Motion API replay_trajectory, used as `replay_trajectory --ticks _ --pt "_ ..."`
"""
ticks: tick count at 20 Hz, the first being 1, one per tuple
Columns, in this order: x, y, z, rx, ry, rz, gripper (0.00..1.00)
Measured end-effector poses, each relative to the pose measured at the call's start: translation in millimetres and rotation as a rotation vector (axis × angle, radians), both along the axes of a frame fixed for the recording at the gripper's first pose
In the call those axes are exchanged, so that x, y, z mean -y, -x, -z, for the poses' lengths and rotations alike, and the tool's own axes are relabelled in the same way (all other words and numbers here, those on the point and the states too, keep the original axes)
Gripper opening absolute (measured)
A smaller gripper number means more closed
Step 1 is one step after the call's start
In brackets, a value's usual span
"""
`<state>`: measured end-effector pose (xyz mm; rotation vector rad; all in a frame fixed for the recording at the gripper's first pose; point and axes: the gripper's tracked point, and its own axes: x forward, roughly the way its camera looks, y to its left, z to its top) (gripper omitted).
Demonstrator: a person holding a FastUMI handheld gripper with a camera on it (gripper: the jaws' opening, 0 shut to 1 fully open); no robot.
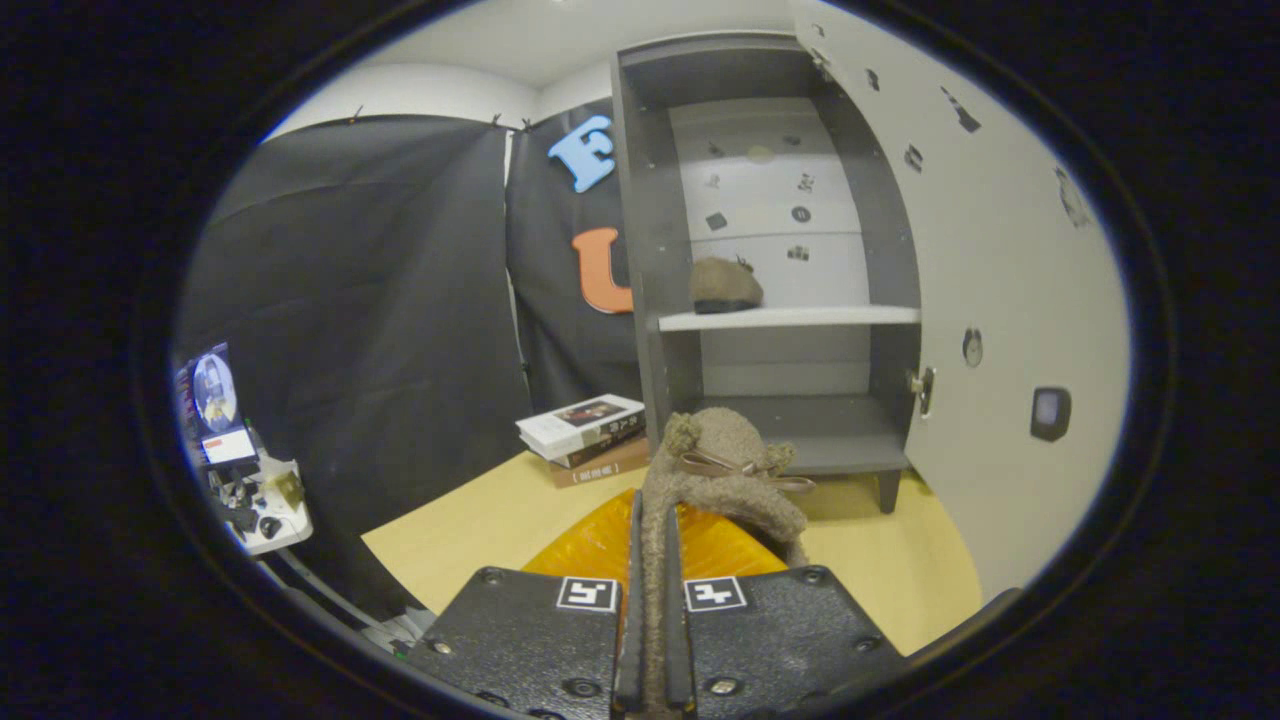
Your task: Open the shoe cabinet door, grab the shoes and put them into the shoe cabinet, then close the shoe cabinet door.
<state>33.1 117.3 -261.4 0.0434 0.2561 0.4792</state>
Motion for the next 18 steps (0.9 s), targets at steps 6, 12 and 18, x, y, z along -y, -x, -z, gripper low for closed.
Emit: replay_trajectory --ticks 6,12,18 --pt "8 -4 -96 0.104 -0.003 -0.006 0.11" --pt "32 -37 -197 0.219 -0.001 0.072 0.12" --pt "40 -107 -237 0.193 0.030 0.108 0.12"
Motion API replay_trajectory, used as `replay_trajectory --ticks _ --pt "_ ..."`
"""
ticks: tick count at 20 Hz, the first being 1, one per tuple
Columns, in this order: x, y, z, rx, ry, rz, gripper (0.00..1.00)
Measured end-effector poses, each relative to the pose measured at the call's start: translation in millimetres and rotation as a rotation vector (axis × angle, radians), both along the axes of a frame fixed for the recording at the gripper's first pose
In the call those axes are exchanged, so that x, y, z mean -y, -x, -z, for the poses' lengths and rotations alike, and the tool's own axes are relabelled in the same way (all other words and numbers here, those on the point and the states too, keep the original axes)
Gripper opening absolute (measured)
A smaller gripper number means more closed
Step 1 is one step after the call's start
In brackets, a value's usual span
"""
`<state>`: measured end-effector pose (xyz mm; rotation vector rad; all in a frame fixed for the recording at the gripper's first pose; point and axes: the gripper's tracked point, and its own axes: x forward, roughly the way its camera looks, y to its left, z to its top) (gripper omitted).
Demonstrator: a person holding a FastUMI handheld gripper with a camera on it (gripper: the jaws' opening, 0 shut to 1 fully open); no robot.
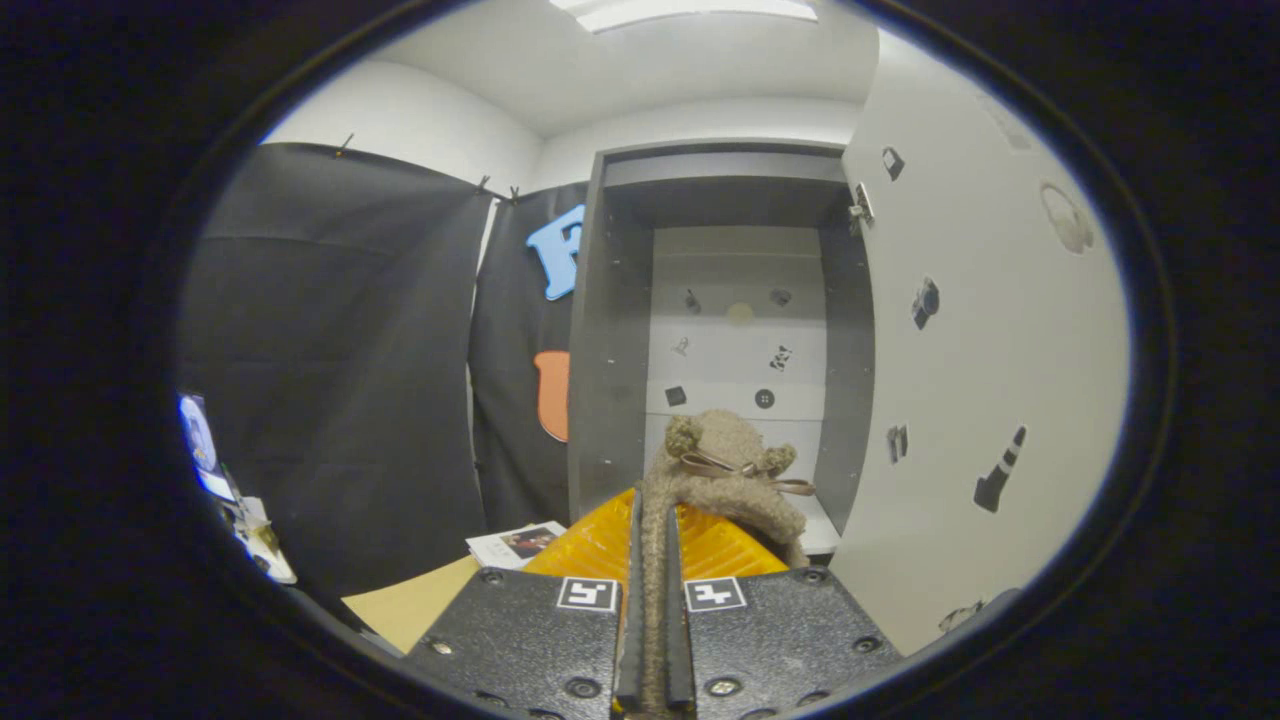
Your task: Open the shoe cabinet door, grab the shoes and put them into the shoe cabinet, then close the shoe cabinet door.
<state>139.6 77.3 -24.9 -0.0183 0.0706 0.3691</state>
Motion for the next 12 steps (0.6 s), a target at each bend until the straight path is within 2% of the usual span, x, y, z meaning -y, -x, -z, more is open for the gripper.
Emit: replay_trajectory --ticks 6,12 --pt "4 -104 -3 -0.001 0.064 0.047 0.11" --pt "21 -207 20 -0.029 0.149 0.158 0.12"
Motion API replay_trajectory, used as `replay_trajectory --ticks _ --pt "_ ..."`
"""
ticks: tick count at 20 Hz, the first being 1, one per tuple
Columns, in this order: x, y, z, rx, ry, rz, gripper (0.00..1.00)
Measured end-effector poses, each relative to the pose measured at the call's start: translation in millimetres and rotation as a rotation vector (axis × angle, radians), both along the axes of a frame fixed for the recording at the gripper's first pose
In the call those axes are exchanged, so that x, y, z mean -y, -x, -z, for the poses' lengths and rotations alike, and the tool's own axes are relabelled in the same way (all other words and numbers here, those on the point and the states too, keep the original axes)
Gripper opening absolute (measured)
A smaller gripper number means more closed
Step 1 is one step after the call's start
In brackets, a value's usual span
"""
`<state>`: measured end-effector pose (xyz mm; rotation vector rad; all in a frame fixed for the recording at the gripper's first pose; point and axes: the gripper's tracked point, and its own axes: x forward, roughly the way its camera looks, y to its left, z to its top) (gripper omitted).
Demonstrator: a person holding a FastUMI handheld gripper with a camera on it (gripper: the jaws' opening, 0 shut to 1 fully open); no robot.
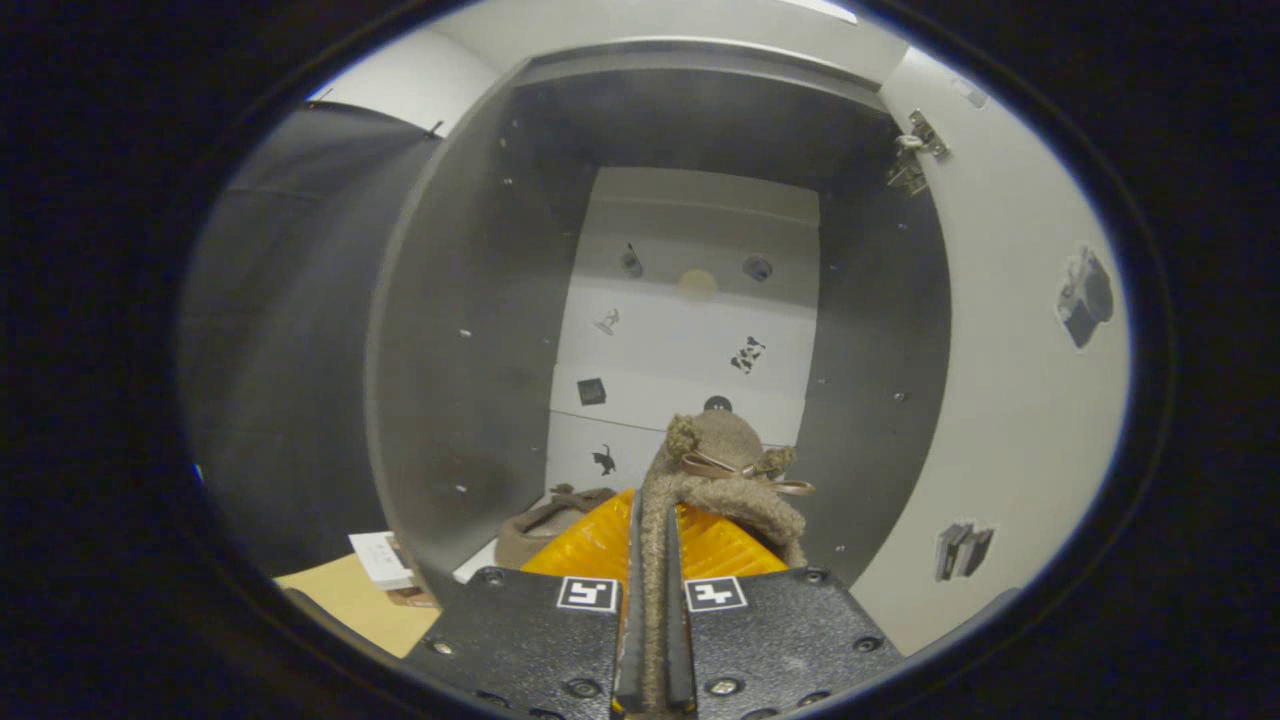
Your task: Open the shoe cabinet door, grab the shoes and put them into the shoe cabinet, then close the shoe cabinet door.
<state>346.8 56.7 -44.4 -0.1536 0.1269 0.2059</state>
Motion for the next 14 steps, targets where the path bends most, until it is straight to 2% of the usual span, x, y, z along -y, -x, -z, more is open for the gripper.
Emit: replay_trajectory --ticks 7,14 --pt "13 -89 54 -0.075 0.108 0.053 0.12" --pt "15 -132 118 -0.185 0.124 0.063 0.14"
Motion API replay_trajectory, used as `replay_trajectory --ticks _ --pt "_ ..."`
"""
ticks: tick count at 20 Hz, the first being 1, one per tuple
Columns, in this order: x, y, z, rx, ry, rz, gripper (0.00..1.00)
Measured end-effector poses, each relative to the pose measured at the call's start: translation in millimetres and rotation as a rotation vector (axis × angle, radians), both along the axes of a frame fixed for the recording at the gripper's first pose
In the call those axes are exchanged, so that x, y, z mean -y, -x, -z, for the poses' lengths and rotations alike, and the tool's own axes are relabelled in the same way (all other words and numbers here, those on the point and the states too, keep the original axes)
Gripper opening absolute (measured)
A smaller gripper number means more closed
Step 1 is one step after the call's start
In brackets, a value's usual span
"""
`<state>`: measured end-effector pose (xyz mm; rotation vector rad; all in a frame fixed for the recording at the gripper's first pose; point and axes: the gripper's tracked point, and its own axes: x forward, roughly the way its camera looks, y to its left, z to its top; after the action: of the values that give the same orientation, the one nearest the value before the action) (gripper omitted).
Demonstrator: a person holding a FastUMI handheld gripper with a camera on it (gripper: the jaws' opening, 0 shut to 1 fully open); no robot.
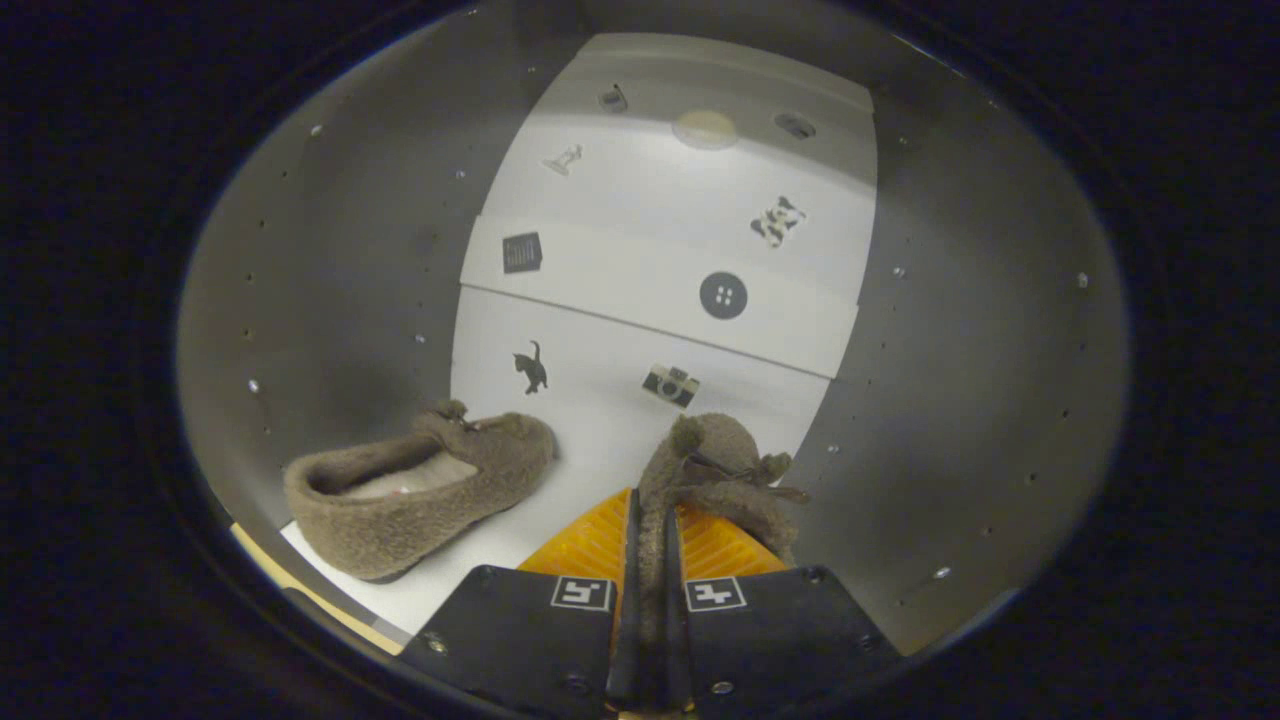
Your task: Open the shoe cabinet door, grab the shoes and put them into the shoe cabinet, then close the shoe cabinet door.
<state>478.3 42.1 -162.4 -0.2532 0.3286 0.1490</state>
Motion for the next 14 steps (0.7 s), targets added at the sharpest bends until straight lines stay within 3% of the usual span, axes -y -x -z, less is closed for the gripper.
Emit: replay_trajectory --ticks 5,7,12,13,14 --pt "-26 -8 21 -0.048 -0.169 0.007 0.14" --pt "-24 -12 21 -0.027 -0.188 0.041 0.15" --pt "-28 -9 18 -0.022 -0.191 0.022 0.21" --pt "-29 -6 9 0.001 -0.186 0.023 0.25" --pt "-27 -3 1 0.031 -0.162 0.022 0.37"
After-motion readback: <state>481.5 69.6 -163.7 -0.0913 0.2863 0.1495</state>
